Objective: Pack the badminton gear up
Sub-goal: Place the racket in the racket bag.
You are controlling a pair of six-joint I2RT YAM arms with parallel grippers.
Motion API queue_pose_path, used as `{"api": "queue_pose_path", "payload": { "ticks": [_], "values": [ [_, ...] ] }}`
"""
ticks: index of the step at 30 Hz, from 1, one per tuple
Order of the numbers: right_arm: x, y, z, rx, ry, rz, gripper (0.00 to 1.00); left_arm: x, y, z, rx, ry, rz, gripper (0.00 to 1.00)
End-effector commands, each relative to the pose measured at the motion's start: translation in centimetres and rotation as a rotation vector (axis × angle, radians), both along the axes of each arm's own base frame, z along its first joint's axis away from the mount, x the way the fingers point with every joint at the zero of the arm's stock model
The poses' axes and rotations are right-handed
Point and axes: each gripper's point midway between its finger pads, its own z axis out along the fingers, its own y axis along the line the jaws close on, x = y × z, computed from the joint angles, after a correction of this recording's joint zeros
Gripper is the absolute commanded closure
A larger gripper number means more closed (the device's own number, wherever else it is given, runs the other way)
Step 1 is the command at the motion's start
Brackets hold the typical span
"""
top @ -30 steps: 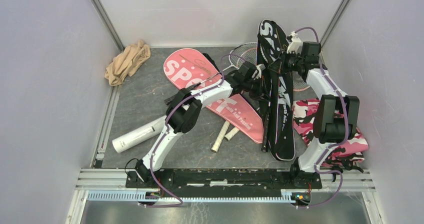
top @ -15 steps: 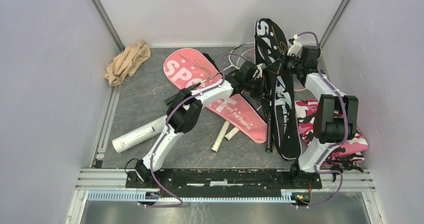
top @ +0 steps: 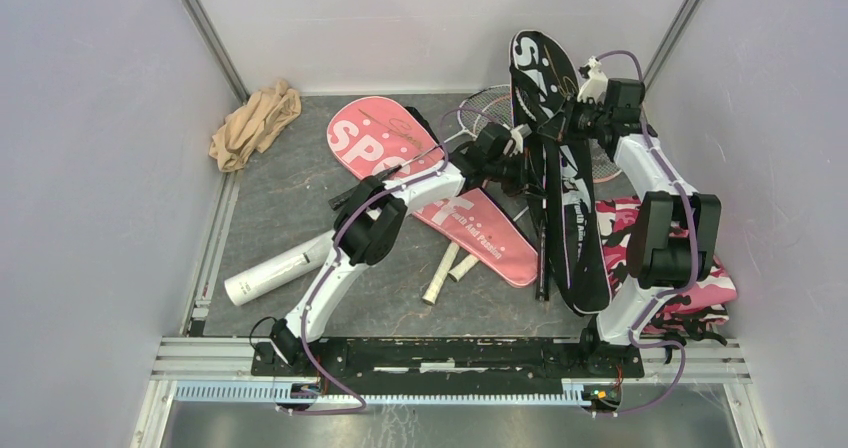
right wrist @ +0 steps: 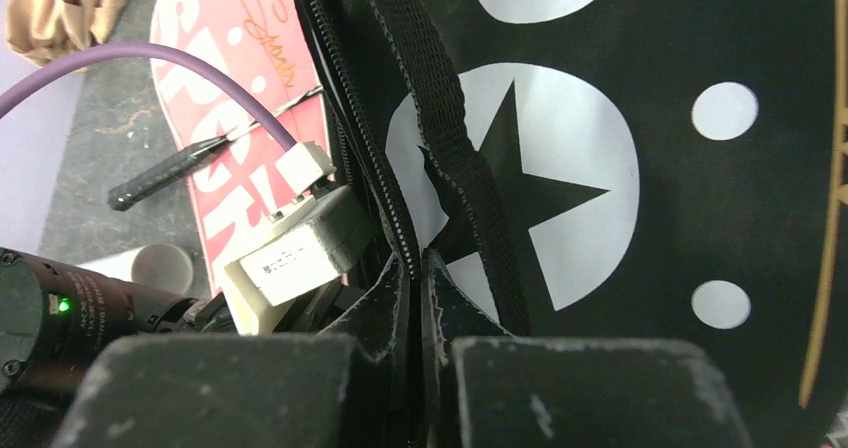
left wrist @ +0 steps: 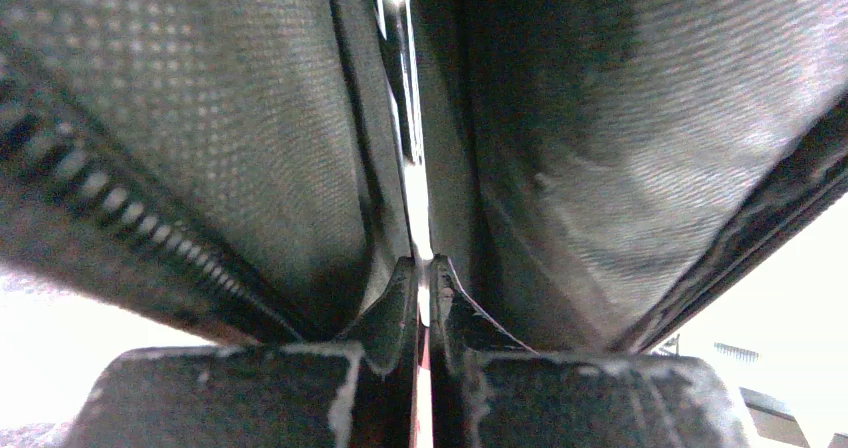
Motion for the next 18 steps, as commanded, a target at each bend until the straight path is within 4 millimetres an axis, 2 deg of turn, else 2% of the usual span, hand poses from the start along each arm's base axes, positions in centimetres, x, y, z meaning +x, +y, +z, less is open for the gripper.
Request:
{"api": "queue_pose_path", "payload": {
  "ticks": [1,5,11,14,18],
  "values": [
    [-2.1,-0.3,-0.3,-0.108,0.082,0.039,1.0,5.2,1.8,8.7,-0.163,-0.182,0.12,0.98],
    [-1.7,-1.7,-0.7,-0.212,0.068,0.039,1.0,4.6,2.2,9.2,-0.161,-0.185,0.103,0.98],
    [-2.1,-1.9,-0.7,-0.25,0.076,0.076,1.0,4.5,2.4,9.8,-0.165,-0.191,0.099,0.98],
    [-2.3,-2.1,-0.8,-0.275,0.078,0.078,0.95,4.3,2.4,10.0,-0.167,-0.19,0.093,0.98],
    [-3.2,-2.9,-2.5,-0.339,0.095,0.076,0.86,4.1,2.6,10.0,-0.169,-0.182,0.089,0.98]
  ]
}}
